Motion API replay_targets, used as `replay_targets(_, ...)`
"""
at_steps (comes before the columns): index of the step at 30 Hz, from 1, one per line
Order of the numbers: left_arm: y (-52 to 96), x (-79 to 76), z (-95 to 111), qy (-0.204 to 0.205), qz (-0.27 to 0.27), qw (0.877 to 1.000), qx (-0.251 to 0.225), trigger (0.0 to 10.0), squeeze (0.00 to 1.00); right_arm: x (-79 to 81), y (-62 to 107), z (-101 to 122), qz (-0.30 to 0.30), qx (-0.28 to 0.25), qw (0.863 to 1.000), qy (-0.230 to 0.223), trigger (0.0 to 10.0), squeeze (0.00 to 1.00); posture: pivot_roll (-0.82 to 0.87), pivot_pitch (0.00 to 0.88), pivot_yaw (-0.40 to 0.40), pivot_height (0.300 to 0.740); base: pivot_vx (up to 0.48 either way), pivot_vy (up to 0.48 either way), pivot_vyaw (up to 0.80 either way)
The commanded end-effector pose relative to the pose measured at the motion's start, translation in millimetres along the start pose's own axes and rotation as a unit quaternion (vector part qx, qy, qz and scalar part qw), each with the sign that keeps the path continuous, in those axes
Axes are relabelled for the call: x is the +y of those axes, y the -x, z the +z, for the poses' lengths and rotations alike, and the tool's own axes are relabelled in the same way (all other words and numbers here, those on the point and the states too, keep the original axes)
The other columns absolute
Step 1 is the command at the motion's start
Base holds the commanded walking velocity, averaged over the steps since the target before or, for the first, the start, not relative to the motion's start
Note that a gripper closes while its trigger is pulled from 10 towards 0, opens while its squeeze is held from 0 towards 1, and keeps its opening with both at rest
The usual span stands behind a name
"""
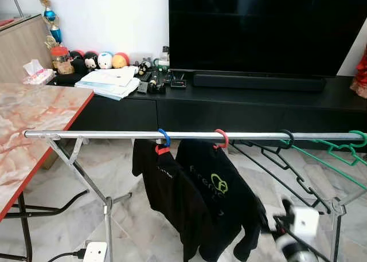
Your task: Hang hanger
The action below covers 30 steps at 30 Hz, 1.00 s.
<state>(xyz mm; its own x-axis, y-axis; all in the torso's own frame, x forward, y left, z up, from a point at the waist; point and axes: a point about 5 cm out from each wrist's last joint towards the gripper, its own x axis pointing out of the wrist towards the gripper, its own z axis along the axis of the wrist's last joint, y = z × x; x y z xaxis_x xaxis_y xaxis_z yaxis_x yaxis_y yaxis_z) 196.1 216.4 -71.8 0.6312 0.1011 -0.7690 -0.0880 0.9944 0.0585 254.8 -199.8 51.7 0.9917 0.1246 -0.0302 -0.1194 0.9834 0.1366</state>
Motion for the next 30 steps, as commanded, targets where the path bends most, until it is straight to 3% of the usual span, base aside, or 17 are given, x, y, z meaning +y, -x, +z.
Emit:
replay_targets(1,0.9,1.2,-3.6,0.013,0.004,1.0,0.001,10.0,0.0,4.0,-5.2,3.5,0.001,0.005,1.0,-0.02,10.0,0.0,0.03,0.0,-0.014,0.74,0.0,0.0,0.0)
replay_targets(6,0.9,1.4,-5.3,0.033,0.009,0.999,0.008,10.0,0.0,8.9,-15.1,2.8,-0.003,0.021,0.999,-0.048,10.0,0.0,0.04,0.0,-0.016,0.74,0.0,0.096,0.0)
replay_targets(15,1.1,6.5,-4.1,0.008,0.011,1.0,0.01,10.0,0.0,13.0,-13.1,1.0,-0.011,0.037,0.998,-0.058,10.0,0.0,0.02,0.0,0.013,0.74,0.0,0.451,0.0)
replay_targets(30,1.8,9.7,-5.1,0.005,0.004,1.0,0.013,10.0,0.0,17.9,-25.6,8.2,-0.019,0.026,0.998,-0.055,10.0,0.0,0.03,0.0,0.027,0.74,0.0,0.0,0.0)
